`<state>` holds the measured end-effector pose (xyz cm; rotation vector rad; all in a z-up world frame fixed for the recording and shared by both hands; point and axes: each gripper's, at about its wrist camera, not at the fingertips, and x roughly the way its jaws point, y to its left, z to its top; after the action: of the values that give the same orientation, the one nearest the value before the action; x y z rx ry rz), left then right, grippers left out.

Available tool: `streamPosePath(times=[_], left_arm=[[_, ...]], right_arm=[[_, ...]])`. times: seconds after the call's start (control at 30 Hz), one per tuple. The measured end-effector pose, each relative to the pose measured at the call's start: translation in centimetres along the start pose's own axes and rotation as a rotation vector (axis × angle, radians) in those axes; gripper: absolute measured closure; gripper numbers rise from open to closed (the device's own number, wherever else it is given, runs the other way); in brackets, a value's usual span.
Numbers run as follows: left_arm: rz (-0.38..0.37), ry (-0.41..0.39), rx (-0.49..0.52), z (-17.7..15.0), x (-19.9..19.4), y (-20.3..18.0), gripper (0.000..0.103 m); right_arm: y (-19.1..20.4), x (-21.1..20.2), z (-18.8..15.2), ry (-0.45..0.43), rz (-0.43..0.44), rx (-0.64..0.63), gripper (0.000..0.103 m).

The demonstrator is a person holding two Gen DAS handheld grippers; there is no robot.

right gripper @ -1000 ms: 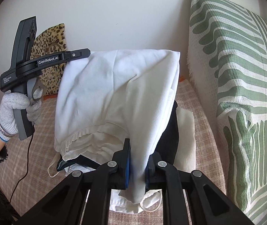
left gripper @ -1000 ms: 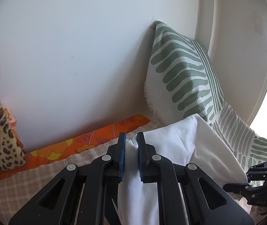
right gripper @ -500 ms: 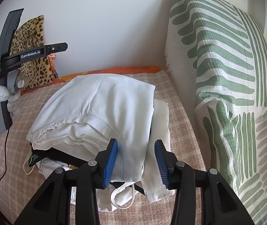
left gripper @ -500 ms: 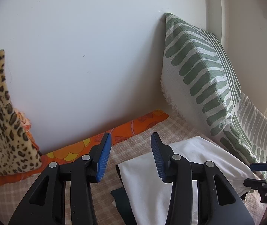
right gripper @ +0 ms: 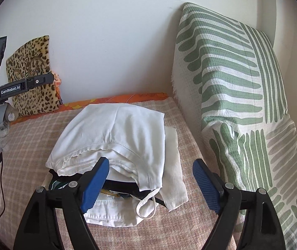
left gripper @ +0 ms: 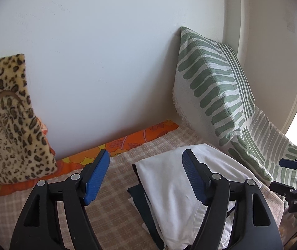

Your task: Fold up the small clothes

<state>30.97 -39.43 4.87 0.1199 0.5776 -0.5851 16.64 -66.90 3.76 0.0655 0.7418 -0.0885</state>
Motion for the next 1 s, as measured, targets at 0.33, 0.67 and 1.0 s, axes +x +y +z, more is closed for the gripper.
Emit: streamPosePath(times=[0.33,0.67,1.0], left_arm=[[-0.005,-0.024,0.014,-2.8,-8.1,0.7,0.022],[-0.013,-0.058,0.046,-7.1,-17.1,1.4,0.021],[0.015,-0.1,0.049,-11.3,-24.0,2.7,0.015]], right_arm=[[4.4,-5.9,-0.2,-0.099,-0.006,0.003,0.003],[10.8,-9.0,-2.6,-0.145,0.019,-0.033,0.0],[16.9,-10.9,-4.8,-0.159,0.01,-0.067,0.0]])
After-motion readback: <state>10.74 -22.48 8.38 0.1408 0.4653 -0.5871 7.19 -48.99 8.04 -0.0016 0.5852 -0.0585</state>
